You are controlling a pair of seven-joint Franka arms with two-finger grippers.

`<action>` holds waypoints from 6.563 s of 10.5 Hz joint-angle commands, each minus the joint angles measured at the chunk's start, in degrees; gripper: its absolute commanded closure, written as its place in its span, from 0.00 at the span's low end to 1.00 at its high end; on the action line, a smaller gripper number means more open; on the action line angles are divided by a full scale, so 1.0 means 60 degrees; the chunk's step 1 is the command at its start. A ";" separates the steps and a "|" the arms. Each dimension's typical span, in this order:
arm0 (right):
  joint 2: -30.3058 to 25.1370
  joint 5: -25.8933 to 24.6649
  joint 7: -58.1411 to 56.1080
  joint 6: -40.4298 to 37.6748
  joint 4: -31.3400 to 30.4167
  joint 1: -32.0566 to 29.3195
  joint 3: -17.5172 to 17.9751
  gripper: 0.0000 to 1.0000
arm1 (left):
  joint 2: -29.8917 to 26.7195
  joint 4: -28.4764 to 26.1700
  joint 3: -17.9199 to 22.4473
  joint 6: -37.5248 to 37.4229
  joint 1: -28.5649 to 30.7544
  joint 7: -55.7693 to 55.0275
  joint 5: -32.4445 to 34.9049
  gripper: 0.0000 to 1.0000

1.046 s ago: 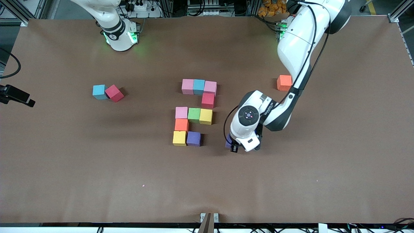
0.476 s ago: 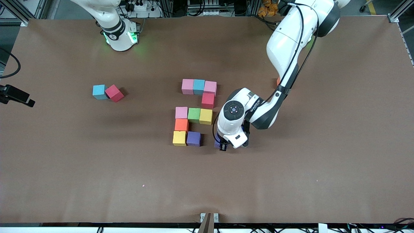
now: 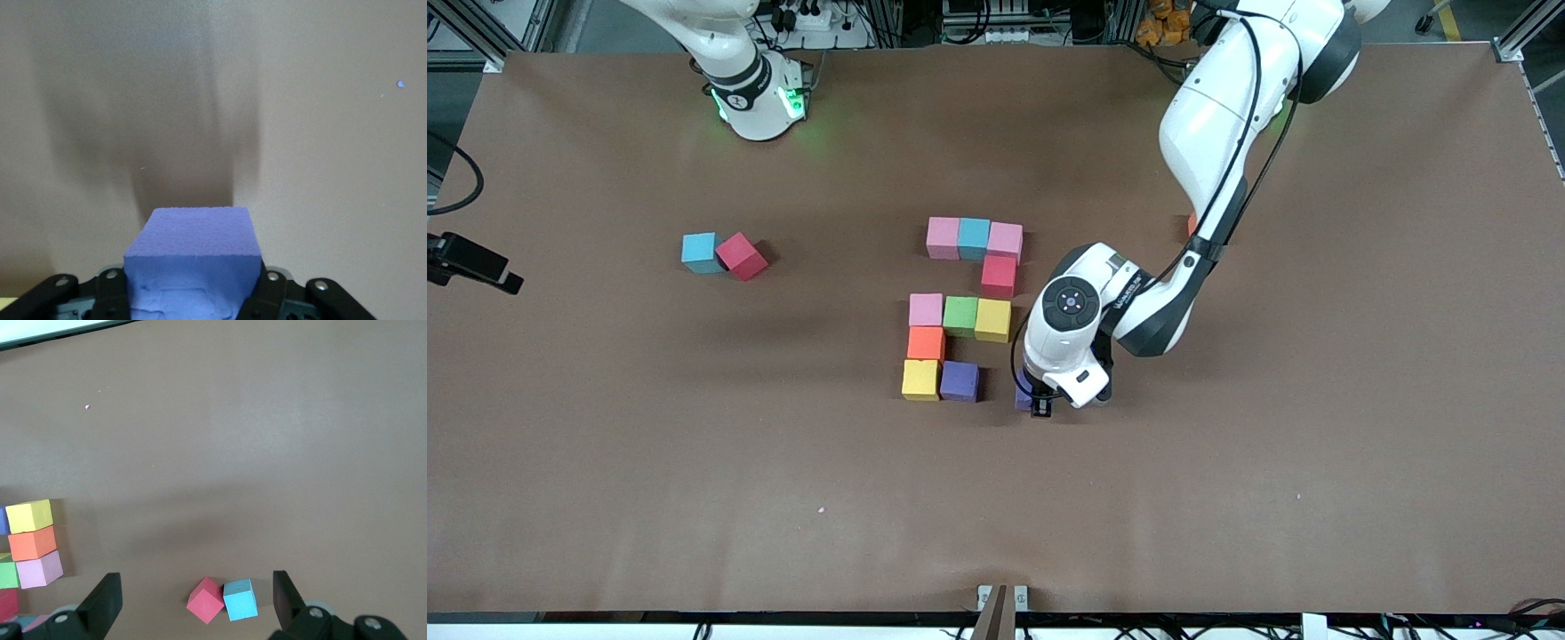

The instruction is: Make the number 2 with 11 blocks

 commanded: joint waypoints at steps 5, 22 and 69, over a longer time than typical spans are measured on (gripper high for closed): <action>0.0058 0.0128 0.0003 -0.0076 0.0188 -0.0143 0.0103 0.00 | -0.0136 0.0262 0.0015 0.0022 0.0139 -0.0102 -0.1119 0.75; 0.0058 0.0113 0.0003 -0.0076 0.0188 -0.0158 0.0089 0.00 | 0.0743 0.0277 0.0352 0.1355 -0.0931 -0.0820 -0.1163 0.66; 0.0146 -0.1162 -0.0040 -0.0238 0.0422 0.0620 0.0352 0.00 | -1.0551 -0.6990 0.0117 -0.5617 0.4401 1.1859 -0.1221 0.00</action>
